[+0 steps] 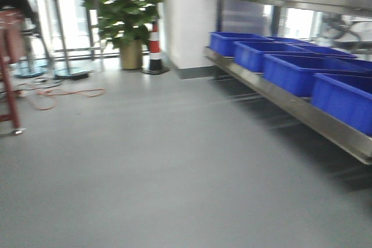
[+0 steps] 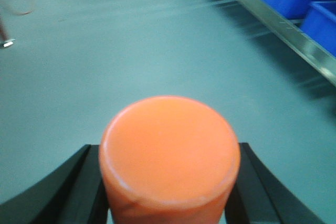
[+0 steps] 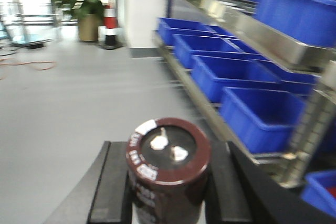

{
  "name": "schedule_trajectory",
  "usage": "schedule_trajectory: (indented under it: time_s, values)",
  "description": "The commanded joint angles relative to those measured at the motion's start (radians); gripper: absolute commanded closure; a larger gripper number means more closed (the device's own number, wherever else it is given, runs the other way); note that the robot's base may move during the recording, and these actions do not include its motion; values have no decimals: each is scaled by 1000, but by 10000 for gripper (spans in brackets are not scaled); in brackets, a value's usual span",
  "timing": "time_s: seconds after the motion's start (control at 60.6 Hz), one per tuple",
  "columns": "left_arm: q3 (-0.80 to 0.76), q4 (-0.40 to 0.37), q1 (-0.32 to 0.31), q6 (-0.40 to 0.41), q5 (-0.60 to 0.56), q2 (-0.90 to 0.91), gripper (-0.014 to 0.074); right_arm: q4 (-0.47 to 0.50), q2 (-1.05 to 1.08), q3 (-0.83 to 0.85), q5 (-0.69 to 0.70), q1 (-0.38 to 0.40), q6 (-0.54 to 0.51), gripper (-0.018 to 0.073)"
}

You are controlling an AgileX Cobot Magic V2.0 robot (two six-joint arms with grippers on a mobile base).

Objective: Place cylindrical capacitor in blue bin on shelf
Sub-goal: 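Drive the base to the shelf of blue bins holding both cylinders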

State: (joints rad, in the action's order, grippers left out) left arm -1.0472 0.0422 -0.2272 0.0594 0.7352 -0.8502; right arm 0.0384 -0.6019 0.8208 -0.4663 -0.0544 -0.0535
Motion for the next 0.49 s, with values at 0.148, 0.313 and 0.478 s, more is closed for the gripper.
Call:
schedule_trajectory:
  time_s: [0.148, 0.313, 0.478]
  values:
    - [-5, -3, -6, 4, -20, 7, 707, 1, 7, 6, 25, 1, 0, 619]
    - [-5, -3, -6, 4, -20, 7, 707, 1, 7, 6, 25, 1, 0, 619]
    - [-5, -3, -6, 4, -20, 7, 707, 1, 7, 6, 25, 1, 0, 619]
